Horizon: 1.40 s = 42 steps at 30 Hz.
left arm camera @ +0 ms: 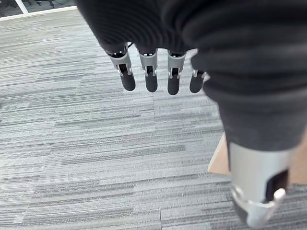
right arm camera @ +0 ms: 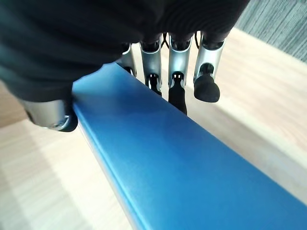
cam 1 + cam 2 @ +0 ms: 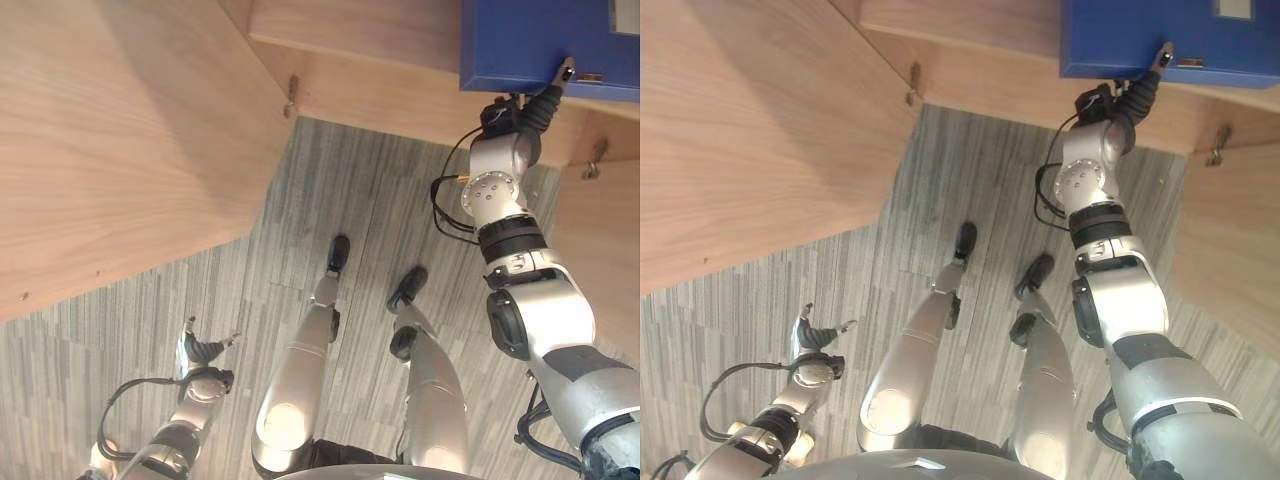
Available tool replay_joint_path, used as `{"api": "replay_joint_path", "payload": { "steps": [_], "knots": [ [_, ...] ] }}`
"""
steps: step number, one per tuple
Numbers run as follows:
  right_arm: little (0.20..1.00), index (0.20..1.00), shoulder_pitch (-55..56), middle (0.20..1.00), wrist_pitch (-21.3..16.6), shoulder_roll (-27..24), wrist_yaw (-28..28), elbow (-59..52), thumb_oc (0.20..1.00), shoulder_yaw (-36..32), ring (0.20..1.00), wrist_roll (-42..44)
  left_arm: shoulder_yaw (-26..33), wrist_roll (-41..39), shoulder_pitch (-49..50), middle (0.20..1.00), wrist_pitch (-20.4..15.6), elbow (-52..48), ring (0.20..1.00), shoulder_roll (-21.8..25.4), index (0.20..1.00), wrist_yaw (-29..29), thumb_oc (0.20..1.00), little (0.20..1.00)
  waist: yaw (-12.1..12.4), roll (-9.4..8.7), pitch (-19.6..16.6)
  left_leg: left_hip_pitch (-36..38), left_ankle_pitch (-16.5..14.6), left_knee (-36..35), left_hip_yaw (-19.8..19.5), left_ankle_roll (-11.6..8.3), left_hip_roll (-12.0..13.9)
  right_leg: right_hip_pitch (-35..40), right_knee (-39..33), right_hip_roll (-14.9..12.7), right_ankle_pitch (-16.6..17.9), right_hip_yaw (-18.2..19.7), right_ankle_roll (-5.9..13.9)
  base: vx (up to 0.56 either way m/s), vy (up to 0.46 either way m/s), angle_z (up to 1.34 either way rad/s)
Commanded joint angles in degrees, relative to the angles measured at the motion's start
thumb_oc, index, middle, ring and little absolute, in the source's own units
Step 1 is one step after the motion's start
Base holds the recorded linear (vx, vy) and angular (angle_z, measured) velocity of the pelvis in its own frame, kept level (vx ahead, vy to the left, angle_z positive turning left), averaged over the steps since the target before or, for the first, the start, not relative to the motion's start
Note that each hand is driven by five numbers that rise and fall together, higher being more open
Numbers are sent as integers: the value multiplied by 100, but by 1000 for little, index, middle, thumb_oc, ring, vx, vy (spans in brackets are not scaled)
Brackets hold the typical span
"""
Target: Put the empty folder in the office cabinet
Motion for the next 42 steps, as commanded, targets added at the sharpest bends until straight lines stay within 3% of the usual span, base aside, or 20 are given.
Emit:
{"api": "replay_joint_path", "payload": {
  "steps": [1,2,3,7,9,13,16,18,21,25,32,36,37,38,42],
  "knots": [
    [200,200,-71,200,-524,-387,100,-423,200,-142,200,-6,-60,-44,365,1000,40,65,1000,442,1000,54,1000,1000,43,-200,-224,459,-1301,242,-251,-274,144,150,-640,-655,319,365,889,276,-51,21],
    [200,200,-60,200,-544,-549,116,-340,200,-147,200,77,-101,-64,415,1000,27,80,1000,373,1000,1,1000,1000,-18,-168,-224,569,-1469,453,-363,-272,5,-56,-927,-579,455,470,929,154,-25,19],
    [200,200,-42,200,-546,-568,128,-326,200,-136,200,91,-121,-64,429,1000,23,82,1000,359,1000,-1,1000,1000,-32,-164,-221,491,-1389,494,-341,-267,-32,-98,-951,-619,573,399,874,161,-37,3],
    [200,200,104,200,-558,-1083,153,-247,200,-206,200,261,-218,-157,508,1000,38,168,1000,215,1000,-124,1000,1000,-154,-4,-221,618,-1821,990,-693,-270,-258,-589,-1215,-514,738,760,918,238,-133,45],
    [200,200,-50,200,-579,-1279,90,-19,200,-239,200,333,-330,-151,525,1000,15,175,1000,220,1000,-156,1000,1000,-137,-36,-221,484,-1920,1194,-787,-329,-354,-524,-1251,-592,853,691,880,116,-190,87],
    [200,200,-550,200,-490,-1820,-59,620,200,-256,200,389,-500,-98,483,1000,-13,297,1000,188,1000,-193,1000,1000,-122,48,-221,489,-1633,658,-917,-430,-215,-501,-1236,-606,937,517,853,44,-208,61],
    [200,200,-1041,200,-282,-2437,-187,1463,200,-188,200,504,-646,25,441,1000,-29,250,1000,228,1000,-155,1000,1000,-75,131,-221,575,-1269,-131,-1006,-498,41,-597,-1280,-521,875,364,850,66,-140,3],
    [200,200,-1292,200,-176,-2679,-225,1781,200,-130,200,578,-697,49,418,1000,-30,272,1000,214,1000,-156,1000,1000,-24,217,-244,697,-1200,-493,-1044,-517,221,-598,-1301,-414,708,418,897,93,-129,-32],
    [200,200,-1581,200,-66,-2951,-320,2054,200,71,200,582,-718,45,429,1000,-50,309,1000,211,1000,-116,1000,1000,-47,282,-223,703,-925,-885,-1045,-558,305,-791,-1230,-374,741,418,828,42,-40,-24],
    [200,200,-1965,200,33,-3173,-482,2312,200,346,200,550,-689,-5,334,1000,-77,442,1000,202,1000,-25,1000,1000,-65,332,-293,666,-803,-1203,-1056,-656,454,-984,-1181,-209,524,524,853,41,-41,5],
    [200,200,-2708,200,293,-3378,-674,2651,200,1047,200,344,-652,-207,307,1000,-211,315,1000,261,1000,43,1000,1000,-128,339,-325,248,-746,-1203,-1035,-782,452,-1316,-1107,-141,433,514,818,2,-22,9],
    [200,200,-3004,200,393,-3367,-650,2759,200,1355,200,261,-648,-279,368,1000,-238,221,1000,278,1000,25,1000,1000,-138,329,-342,120,-728,-1203,-1004,-805,482,-1432,-1098,-128,416,498,815,-5,12,2],
    [200,200,-3003,200,347,-2946,-537,2663,200,1439,200,228,-767,-195,-181,1000,-88,377,1000,279,1000,46,1000,1000,-238,276,-384,103,-709,-1203,-986,-818,516,-1461,-1094,-93,405,515,821,-4,43,4],
    [200,200,-3065,200,379,-2836,-632,2592,200,1297,200,265,-729,-54,-461,1000,-76,622,1000,297,1000,4,1000,1000,-305,275,-357,-27,-696,-1203,-997,-824,504,-1579,-1086,-100,425,565,806,-6,44,1],
    [200,200,-3417,200,441,-3035,-584,2721,200,1570,200,321,-655,-153,-289,1000,-110,626,1000,317,1000,-58,1000,1000,-245,251,-400,-194,-693,-1203,-1038,-857,527,-1631,-1095,-91,369,525,804,34,-52,-3]
  ]
}}
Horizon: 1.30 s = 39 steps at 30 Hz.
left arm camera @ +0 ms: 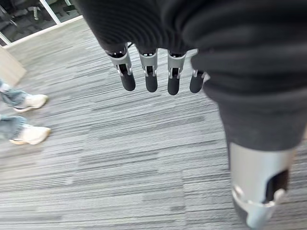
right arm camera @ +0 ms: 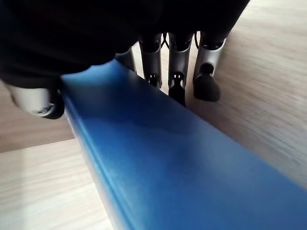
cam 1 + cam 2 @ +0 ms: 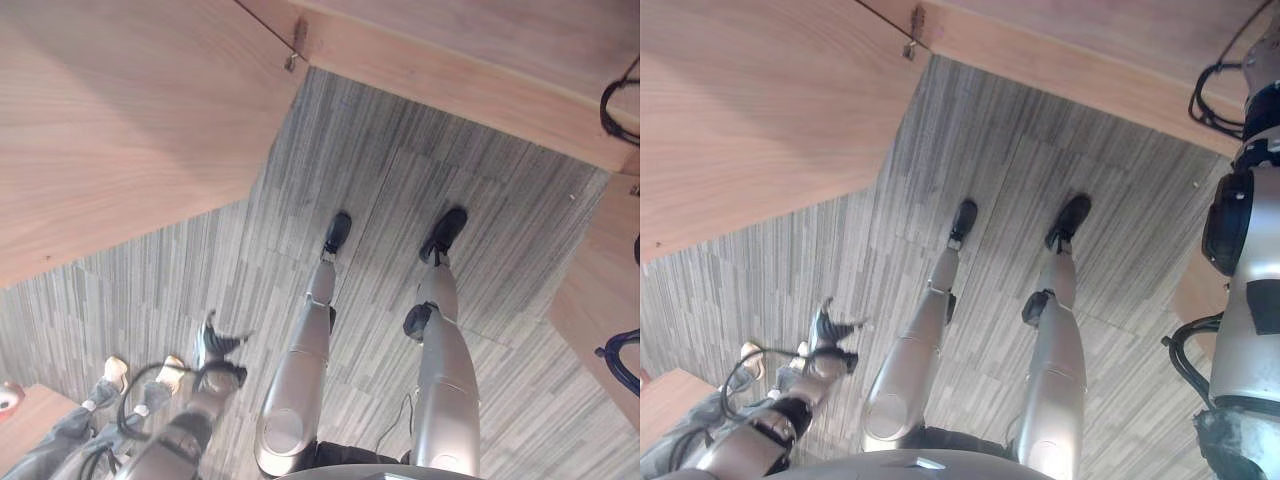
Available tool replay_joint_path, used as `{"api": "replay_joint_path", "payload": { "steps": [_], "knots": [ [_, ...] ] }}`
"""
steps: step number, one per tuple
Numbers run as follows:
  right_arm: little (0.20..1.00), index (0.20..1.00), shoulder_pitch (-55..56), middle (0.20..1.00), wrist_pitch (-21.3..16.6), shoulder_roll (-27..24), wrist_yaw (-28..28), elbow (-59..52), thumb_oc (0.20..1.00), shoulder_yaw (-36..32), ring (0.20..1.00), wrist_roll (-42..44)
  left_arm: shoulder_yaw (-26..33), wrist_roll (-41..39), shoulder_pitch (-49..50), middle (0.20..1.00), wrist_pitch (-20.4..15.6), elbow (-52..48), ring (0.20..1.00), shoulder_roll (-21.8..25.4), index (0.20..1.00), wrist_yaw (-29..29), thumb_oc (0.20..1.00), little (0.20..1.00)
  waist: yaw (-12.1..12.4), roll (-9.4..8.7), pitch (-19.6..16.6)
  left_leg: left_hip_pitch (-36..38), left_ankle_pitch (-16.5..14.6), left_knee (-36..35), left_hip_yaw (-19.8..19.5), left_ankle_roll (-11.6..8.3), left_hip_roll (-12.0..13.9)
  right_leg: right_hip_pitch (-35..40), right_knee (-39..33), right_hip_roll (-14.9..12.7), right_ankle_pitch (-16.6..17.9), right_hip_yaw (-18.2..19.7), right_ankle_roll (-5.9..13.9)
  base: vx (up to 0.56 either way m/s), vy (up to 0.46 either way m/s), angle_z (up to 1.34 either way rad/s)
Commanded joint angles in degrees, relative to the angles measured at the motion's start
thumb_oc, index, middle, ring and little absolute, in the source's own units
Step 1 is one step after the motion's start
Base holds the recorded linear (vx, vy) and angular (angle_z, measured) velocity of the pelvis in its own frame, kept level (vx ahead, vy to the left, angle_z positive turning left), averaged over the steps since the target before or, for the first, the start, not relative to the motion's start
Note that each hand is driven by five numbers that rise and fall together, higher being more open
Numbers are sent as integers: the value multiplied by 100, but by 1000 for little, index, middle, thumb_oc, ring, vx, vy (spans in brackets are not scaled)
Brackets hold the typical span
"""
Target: Put the empty folder in the office cabinet
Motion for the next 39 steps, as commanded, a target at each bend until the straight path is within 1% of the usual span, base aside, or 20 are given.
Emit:
{"api": "replay_joint_path", "payload": {
  "steps": [1,6,7,8,9,18,19,24,30,33,35,39],
  "knots": [
    [200,200,-87,200,25,-370,313,-290,200,898,200,-196,-148,-130,405,1000,106,264,1000,547,1000,40,1000,1000,125,-31,-331,432,-938,-130,68,-82,381,21,483,-119,-1203,49,827,26,-39,1],
    [200,200,-217,200,84,-411,403,-260,200,1085,200,-147,-123,-84,418,1000,114,246,1000,600,1000,17,1000,1000,133,-84,-357,290,-918,-130,33,-117,381,-42,454,-107,-1225,42,811,8,-14,1],
    [332,332,-223,332,93,-398,435,-272,332,1114,332,-108,-128,-90,392,1000,116,229,1000,599,1000,19,1000,1000,134,-107,-355,247,-911,-130,19,-129,381,-54,444,-96,-1235,53,802,11,-17,5],
    [928,928,-239,928,90,-398,440,-265,928,1131,928,-91,-123,-98,370,1000,112,226,1000,608,1000,25,1000,1000,132,-116,-358,224,-908,-130,16,-135,376,-64,435,-91,-1236,61,800,9,-24,8],
    [1000,1000,-248,1000,111,-399,456,-262,1000,1146,1000,-75,-124,-94,344,1000,112,208,1000,605,1000,24,1000,1000,131,-129,-348,198,-904,-130,11,-141,379,-88,427,-90,-1241,65,797,7,-4,8],
    [1000,1000,-332,1000,237,-435,492,-5,1000,1169,1000,73,-100,-156,271,1000,114,131,1000,639,1000,14,1000,1000,99,-175,-374,127,-908,-130,26,-158,376,-130,405,-71,-1248,84,786,3,3,2],
    [1000,1000,-405,1000,427,-455,487,291,1000,1187,1000,188,-100,-193,176,1000,145,131,1000,651,1000,16,1000,1000,72,-204,-388,136,-921,-130,30,-159,388,-126,395,-61,-1247,101,787,0,0,0],
    [1000,1000,-752,1000,825,-489,271,919,1000,1376,1000,278,-190,-328,-39,1000,177,72,1000,658,1000,61,1000,1000,-13,-276,-401,145,-948,-130,53,-169,399,-112,364,-30,-1246,149,773,0,0,0],
    [1000,1000,-933,1000,1630,-636,151,1696,1000,1640,1000,109,-228,-536,-548,1000,249,-84,1000,737,1000,47,1000,1000,-139,-346,-384,157,-975,-130,92,-192,418,-58,313,0,-1250,167,768,0,0,0],
    [1000,1000,-907,1000,1826,-649,207,1852,1000,1711,1000,93,-159,-632,-709,1000,284,-2,1000,762,1000,26,1000,1000,-191,-366,-359,166,-977,-130,98,-199,423,-28,282,16,-1243,165,765,0,0,0],
    [1000,1000,-833,1000,1863,-607,231,1872,1000,1701,1000,107,-136,-724,-862,1000,311,154,1000,725,1000,8,1000,1000,-239,-384,-345,174,-976,-130,101,-201,426,-17,276,26,-1236,168,760,-2,11,-5],
    [1000,1000,-669,1000,1797,-417,209,1819,1000,1592,1000,178,-149,-908,-1337,1000,318,569,1000,638,1000,43,1000,1000,-338,-441,-326,188,-973,-130,110,-214,441,-1,254,46,-1228,193,748,0,4,-1]
  ]
}}
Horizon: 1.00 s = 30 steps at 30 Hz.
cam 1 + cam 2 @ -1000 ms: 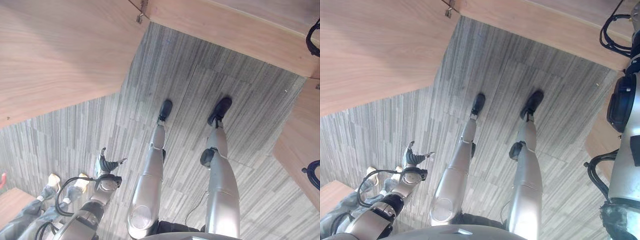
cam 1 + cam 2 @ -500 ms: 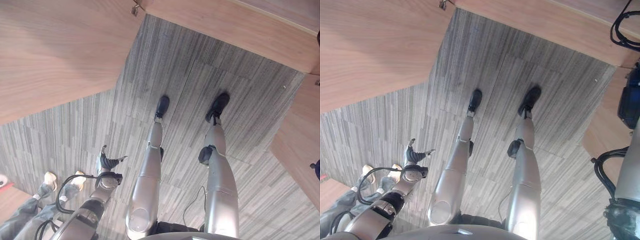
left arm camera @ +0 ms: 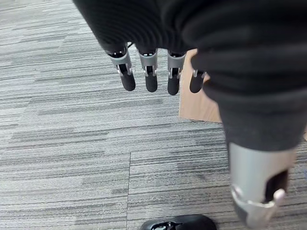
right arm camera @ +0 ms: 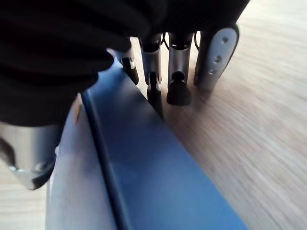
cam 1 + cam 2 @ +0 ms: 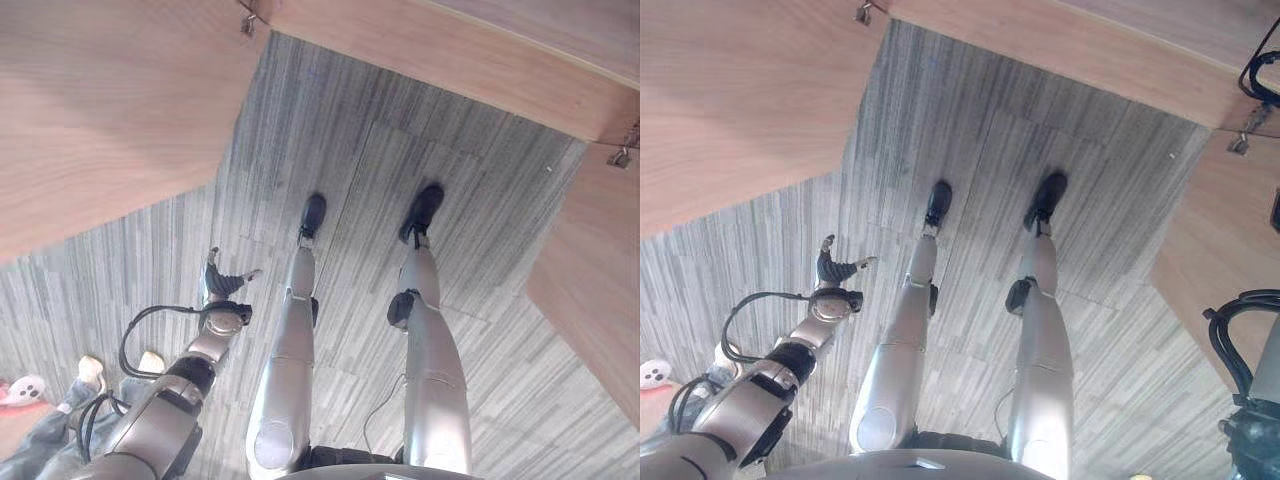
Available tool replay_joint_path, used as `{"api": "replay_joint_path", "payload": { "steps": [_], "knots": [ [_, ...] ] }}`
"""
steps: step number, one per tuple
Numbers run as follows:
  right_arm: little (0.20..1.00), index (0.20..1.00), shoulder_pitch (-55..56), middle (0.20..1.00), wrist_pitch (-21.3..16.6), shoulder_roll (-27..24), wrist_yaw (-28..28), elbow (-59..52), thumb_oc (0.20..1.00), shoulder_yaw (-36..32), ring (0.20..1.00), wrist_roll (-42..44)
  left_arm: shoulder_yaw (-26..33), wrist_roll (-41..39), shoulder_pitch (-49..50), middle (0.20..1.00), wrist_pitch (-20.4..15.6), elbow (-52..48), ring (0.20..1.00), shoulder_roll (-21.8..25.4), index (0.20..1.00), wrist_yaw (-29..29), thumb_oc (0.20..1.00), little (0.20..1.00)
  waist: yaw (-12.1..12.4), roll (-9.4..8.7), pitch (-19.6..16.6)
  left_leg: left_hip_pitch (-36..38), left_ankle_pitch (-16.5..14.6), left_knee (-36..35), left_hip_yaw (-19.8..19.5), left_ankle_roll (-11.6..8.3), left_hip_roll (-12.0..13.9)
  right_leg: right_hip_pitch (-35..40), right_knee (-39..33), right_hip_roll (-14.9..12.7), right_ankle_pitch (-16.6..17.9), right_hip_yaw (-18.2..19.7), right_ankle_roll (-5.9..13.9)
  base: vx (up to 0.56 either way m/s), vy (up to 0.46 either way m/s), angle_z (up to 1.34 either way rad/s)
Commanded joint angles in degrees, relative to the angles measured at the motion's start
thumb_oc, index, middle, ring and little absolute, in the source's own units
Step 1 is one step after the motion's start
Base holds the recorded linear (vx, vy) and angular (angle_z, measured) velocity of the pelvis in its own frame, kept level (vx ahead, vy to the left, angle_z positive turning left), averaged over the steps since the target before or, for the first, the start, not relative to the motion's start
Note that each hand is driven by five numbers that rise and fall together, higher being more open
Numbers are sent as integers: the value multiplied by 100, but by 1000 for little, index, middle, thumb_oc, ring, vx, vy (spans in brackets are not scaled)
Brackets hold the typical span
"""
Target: Put the empty folder in the office cabinet
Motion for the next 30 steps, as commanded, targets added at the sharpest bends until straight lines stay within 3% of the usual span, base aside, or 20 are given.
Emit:
{"api": "replay_joint_path", "payload": {
  "steps": [1,7,8,12,13,15,17,19,20,22,23,24,27,30],
  "knots": [
    [1000,1000,502,1000,-137,207,-48,188,1000,305,1000,46,72,-292,-147,1000,84,593,1000,382,1000,80,1000,1000,97,-198,-195,780,-1161,-126,152,-57,246,441,376,-161,-1332,173,665,0,0,0],
    [1000,1000,713,1000,-382,1181,-208,41,1000,58,1000,38,-309,-640,-1922,1000,301,1422,1000,122,1000,220,1000,1000,-267,-465,-115,743,-1030,-126,215,-120,284,376,372,-136,-1148,173,608,-31,8,-2],
    [1000,1000,730,1000,-406,1327,-241,37,1000,10,1000,36,-382,-683,-2160,1000,338,1495,1000,64,1000,233,1000,1000,-312,-470,-160,778,-1130,-126,219,-131,335,434,336,-82,-1271,249,654,-10,12,-7],
    [1000,1000,780,1000,-474,1788,-395,79,1000,-74,1000,2,-616,-856,-2961,1000,520,1753,1000,-105,1000,269,1000,1000,-465,-557,-136,749,-1028,-126,254,-164,326,375,354,-75,-1129,213,605,-10,11,-7],
    [1000,1000,771,1000,-472,1789,-396,76,1000,-76,1000,0,-614,-859,-2973,1000,520,1758,1000,-99,1000,268,1000,1000,-464,-538,-179,785,-1130,-126,250,-163,367,432,319,-31,-1255,278,648,60,3,-6],
    [1000,1000,807,1000,-467,1991,-484,125,1000,-97,1000,-52,-741,-966,-3404,1000,616,1888,1000,-164,1000,271,1000,1000,-554,-584,-160,745,-1022,-126,273,-175,347,376,340,-54,-1112,233,607,-45,22,-12],
    [1000,1000,818,1000,-470,2108,-532,153,1000,-109,1000,-83,-791,-1038,-3672,1000,676,1981,1000,-182,1000,262,1000,1000,-601,-579,-216,779,-1124,-126,283,-184,407,426,303,-3,-1232,296,655,-7,17,-9],
    [1000,1000,862,1000,-478,2225,-590,199,1000,-143,1000,-110,-820,-1089,-3922,1000,736,2095,1000,-206,1000,252,1000,1000,-649,-610,-180,739,-1022,-126,293,-189,374,361,329,-31,-1097,248,613,-6,20,-6],
    [1000,1000,853,1000,-477,2227,-591,196,1000,-146,1000,-112,-819,-1091,-3932,1000,736,2099,1000,-199,1000,252,1000,1000,-647,-589,-225,775,-1125,-126,289,-188,415,419,294,14,-1224,312,656,60,10,-3],
    [1000,1000,911,1000,-500,2399,-665,229,1000,-193,1000,-138,-876,-1157,-4227,1000,790,2203,1000,-216,1000,249,1000,1000,-700,-613,-199,736,-1024,-126,301,-188,385,347,324,-18,-1089,269,610,-6,10,-2],
    [1000,1000,920,1000,-495,2449,-677,232,1000,-196,1000,-147,-886,-1186,-4298,1000,804,2233,1000,-224,1000,253,1000,1000,-709,-593,-247,770,-1129,-126,297,-184,428,401,289,31,-1212,335,653,-79,31,-1],
    [1000,1000,948,1000,-482,2494,-688,237,1000,-200,1000,-164,-895,-1204,-4398,1000,830,2274,1000,-238,1000,242,1000,1000,-726,-611,-205,726,-1022,-126,309,-183,389,336,320,-10,-1078,275,607,0,0,0],
    [1000,1000,942,1000,-478,2593,-698,236,1000,-221,1000,-147,-941,-1253,-4694,1000,886,2354,1000,-251,1000,223,1000,1000,-760,-581,-256,741,-1119,-126,316,-184,438,381,279,44,-1199,359,657,-2,12,0],
    [1000,1000,948,1000,-483,2624,-735,231,1000,-210,1000,-166,-962,-1289,-4859,1000,923,2397,1000,-293,1000,232,1000,1000,-808,-606,-215,679,-993,-126,331,-185,387,296,310,-6,-1061,301,612,-6,17,-1]
  ]
}}
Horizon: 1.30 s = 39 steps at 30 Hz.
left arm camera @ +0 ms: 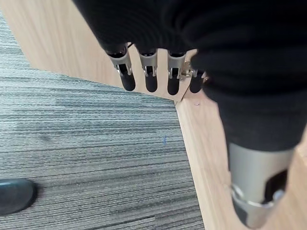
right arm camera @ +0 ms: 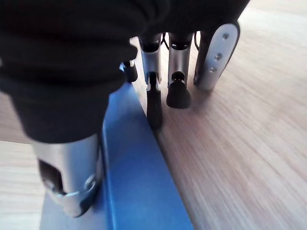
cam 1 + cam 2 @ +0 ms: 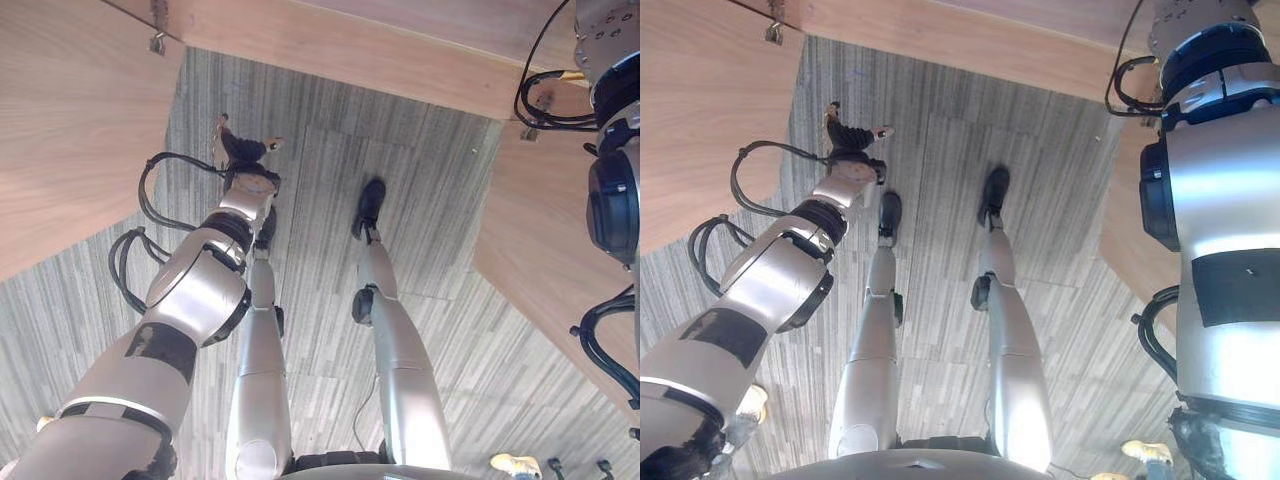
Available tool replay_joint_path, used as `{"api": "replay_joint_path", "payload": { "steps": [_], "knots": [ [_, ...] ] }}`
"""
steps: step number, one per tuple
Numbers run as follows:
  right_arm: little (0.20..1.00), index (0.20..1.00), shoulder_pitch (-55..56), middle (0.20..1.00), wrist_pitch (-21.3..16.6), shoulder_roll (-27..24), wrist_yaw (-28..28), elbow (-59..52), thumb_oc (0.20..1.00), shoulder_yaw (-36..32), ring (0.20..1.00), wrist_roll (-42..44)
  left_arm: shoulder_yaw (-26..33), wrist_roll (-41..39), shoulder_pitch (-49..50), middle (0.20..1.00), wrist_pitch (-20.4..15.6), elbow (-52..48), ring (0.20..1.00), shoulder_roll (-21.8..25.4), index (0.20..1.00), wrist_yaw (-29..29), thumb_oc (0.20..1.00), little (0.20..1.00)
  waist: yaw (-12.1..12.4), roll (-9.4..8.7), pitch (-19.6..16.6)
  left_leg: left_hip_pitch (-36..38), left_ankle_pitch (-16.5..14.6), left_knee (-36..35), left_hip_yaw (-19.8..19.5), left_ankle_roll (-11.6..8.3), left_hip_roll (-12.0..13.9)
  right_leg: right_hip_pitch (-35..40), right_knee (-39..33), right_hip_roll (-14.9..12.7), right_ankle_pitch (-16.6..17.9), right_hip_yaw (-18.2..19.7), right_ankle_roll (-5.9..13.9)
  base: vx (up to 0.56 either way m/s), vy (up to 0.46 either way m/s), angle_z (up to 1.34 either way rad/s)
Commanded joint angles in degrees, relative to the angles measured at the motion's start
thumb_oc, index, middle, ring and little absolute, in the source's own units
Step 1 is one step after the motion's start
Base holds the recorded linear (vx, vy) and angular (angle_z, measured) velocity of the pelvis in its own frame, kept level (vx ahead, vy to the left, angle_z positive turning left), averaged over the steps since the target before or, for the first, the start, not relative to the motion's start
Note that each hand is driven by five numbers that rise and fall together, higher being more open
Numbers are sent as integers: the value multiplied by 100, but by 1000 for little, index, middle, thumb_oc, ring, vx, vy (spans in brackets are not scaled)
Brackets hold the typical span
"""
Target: Put the empty folder in the office cabinet
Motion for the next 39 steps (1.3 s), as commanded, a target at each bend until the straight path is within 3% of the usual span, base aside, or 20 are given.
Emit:
{"api": "replay_joint_path", "payload": {
  "steps": [1,2,10,19,31,39],
  "knots": [
    [1000,1000,579,1000,164,728,-141,645,1000,-204,1000,120,80,-168,-340,1000,-4,394,1000,302,1000,99,1000,1000,-29,18,-112,811,-914,-358,49,-125,250,482,317,-200,-1252,100,753,0,0,0],
    [1000,1000,606,1000,157,742,-171,646,1000,-218,1000,109,74,-179,-384,1000,8,412,1000,270,1000,106,1000,1000,-54,-8,-67,767,-797,-358,53,-124,203,415,347,-249,-1115,47,710,0,0,0],
    [1000,1000,688,1000,99,797,-475,550,1000,-253,1000,-118,86,-226,-475,1000,57,424,1000,125,1000,226,1000,1000,-128,-9,-85,772,-806,-358,88,-117,205,445,313,-244,-1105,76,703,-10,4,0],
    [1000,1000,931,1000,65,651,-1032,476,1000,-482,1000,-562,303,-263,250,1000,-63,197,1000,-165,1000,513,1000,1000,-135,-40,-121,928,-818,-358,97,-108,186,625,292,-231,-1136,53,695,-3,19,-1],
    [1000,1000,1185,1000,249,154,-1273,502,1000,-729,1000,-897,462,-136,1607,1000,-358,-343,1000,-168,1000,641,1000,1000,66,-131,-150,1289,-864,-358,194,-71,73,1074,83,-314,-990,66,769,-19,42,-3],
    [1000,1000,1159,1000,477,-127,-1181,498,1000,-734,1000,-1122,492,29,2249,1000,-472,-522,1000,-57,1000,540,1000,1000,238,-75,-65,1272,-782,-358,272,-23,-54,1147,26,-458,-913,73,824,-45,48,1]
  ]
}}
